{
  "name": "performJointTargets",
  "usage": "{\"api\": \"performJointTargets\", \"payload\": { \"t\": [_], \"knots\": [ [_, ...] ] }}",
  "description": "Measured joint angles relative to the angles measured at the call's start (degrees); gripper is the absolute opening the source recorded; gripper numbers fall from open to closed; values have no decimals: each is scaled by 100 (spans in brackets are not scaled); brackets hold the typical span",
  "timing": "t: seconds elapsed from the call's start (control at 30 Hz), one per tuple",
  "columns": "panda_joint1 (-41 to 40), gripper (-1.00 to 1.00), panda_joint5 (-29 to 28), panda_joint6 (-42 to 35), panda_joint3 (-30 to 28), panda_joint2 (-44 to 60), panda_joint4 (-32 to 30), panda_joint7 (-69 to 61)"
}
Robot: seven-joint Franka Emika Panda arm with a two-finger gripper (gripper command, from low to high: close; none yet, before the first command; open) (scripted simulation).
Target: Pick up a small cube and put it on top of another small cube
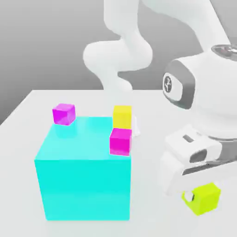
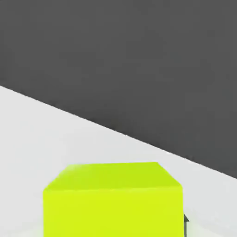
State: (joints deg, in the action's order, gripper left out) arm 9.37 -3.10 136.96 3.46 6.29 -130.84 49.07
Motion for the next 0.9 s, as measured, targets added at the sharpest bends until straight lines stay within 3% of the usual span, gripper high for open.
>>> {"api": "performJointTargets", "payload": {
  "t": [0.8,0.9],
  "knots": [
    [-3139,-100,-139,-2555,-941,-5003,-2414,4142],
    [-3340,-100,-162,-2232,-983,-5101,-2833,4346]
  ]
}}
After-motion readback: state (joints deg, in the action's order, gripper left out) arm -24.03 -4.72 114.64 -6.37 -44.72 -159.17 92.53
